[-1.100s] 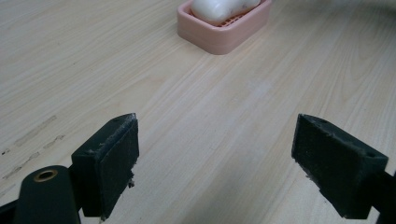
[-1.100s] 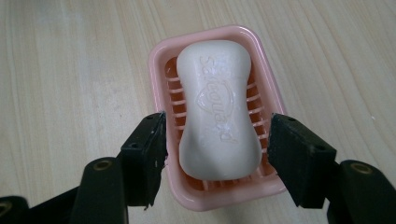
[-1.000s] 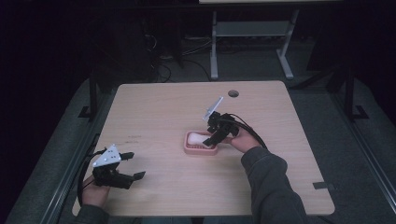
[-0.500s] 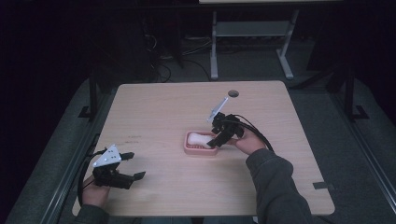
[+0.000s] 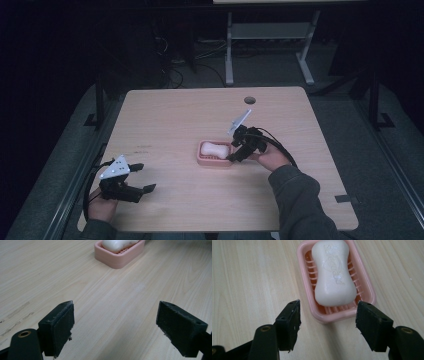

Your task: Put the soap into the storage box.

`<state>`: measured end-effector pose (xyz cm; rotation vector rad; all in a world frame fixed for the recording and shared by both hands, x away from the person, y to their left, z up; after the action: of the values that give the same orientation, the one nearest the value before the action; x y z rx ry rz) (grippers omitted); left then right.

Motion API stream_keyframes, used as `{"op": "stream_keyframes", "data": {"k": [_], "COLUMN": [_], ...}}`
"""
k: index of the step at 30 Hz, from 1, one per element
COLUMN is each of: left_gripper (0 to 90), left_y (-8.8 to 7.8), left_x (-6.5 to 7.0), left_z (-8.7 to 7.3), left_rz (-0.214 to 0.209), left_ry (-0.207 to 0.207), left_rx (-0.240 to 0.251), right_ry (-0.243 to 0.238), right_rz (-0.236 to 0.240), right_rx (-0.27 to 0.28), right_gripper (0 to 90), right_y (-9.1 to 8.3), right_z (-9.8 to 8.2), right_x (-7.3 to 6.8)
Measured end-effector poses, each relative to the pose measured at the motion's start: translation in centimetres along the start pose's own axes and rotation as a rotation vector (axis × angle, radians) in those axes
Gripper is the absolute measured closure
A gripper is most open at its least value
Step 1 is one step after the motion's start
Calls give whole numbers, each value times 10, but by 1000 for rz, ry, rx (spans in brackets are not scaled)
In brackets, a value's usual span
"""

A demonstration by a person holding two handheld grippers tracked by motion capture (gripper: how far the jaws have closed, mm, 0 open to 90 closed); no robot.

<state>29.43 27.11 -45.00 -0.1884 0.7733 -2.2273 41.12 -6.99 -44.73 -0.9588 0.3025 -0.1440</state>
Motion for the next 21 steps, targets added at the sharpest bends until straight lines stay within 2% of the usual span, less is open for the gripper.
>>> {"op": "stream_keyframes", "data": {"k": [5,7,12,16,21], "left_gripper": [148,148,148,148,148], "left_y": [0,1,1,1,1], "left_x": [0,0,1,1,1], "left_z": [0,0,0,0,0], "left_rz": [0,0,1,0,-1], "left_ry": [2,2,6,4,4], "left_rx": [-1,-1,-5,-5,-6], "right_ry": [12,6,31,24,46], "right_rz": [4,-6,1,-9,-7], "right_rx": [-8,4,6,15,27], "right_gripper": [356,356,344,347,341], "right_y": [0,-3,-5,-7,-10], "right_z": [-9,-12,-21,-26,-35], "right_x": [-1,-2,-5,-9,-11]}}
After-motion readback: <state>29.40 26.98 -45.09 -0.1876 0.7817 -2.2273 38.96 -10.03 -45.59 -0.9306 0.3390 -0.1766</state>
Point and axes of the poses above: each handheld gripper's, and its own axes: y roughly forward along the jaws, z roughly out of its top, x roughly to its right, the point moved 5 cm from there along y, roughly forward along the jaws, and after that the axes turned 10 degrees about z, right-handed, at the moved point
